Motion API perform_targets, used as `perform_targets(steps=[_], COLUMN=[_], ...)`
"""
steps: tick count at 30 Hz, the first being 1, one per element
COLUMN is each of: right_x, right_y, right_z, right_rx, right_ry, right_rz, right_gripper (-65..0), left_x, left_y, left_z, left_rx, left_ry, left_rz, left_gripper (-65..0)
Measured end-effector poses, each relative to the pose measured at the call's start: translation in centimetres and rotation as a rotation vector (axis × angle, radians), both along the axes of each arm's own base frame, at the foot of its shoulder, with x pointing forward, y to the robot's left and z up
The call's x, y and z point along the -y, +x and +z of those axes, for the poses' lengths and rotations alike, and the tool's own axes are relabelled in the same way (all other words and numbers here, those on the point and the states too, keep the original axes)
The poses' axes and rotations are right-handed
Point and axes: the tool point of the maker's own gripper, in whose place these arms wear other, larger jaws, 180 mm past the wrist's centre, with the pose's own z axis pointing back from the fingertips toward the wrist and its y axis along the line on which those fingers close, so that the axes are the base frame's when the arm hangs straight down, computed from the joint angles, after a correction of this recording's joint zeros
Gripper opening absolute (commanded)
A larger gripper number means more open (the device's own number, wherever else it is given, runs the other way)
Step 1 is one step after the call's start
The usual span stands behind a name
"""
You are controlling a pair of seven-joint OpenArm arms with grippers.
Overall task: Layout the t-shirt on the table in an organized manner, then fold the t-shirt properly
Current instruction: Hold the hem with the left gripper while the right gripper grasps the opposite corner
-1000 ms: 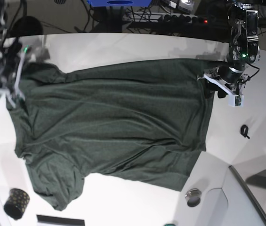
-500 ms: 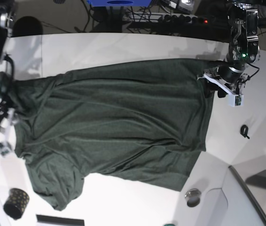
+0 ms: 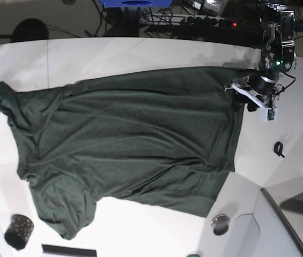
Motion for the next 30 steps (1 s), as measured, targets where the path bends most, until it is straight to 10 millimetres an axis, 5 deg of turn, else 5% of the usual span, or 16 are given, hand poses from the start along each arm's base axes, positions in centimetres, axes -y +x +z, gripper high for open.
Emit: perform_targets(steps=[9,15,17,23,30], right_x=[-0.1,-0.4,-0.3,-0.6,-4.4], right_y=[0.8,-1.4,-1.9,-3.6,-7.3], right_z=[-2.1,-3.9,-4.1,-4.7,-4.0], right_rx=[0.022,0.006,-0.001,0.0,-0.107], right_ry=[0.056,0.064,0.06,0.05,0.002], right_rz=[-0.132,-0.173,-0.174,-0.158,-0.061], right_gripper=[-16.5,-51.9,-59.0,-64.5,-64.4], left_x=[-0.1,-0.2,-0.3,-0.3,-0.3], left_y=[-1.0,-1.9,-1.9,-1.7,-1.5], left_z=[-0.6,-1.0,-1.0,-0.9,-0.7], left_rx=[-0.023,-0.042,-0.042,-0.037,-0.031], left_ry=[0.005,0.007,0.01,0.01,0.011], left_rz=[-0.001,-0.001,-0.002,0.0,-0.001], left_gripper=[-36.7,-36.7,-36.7,-36.9,-36.9])
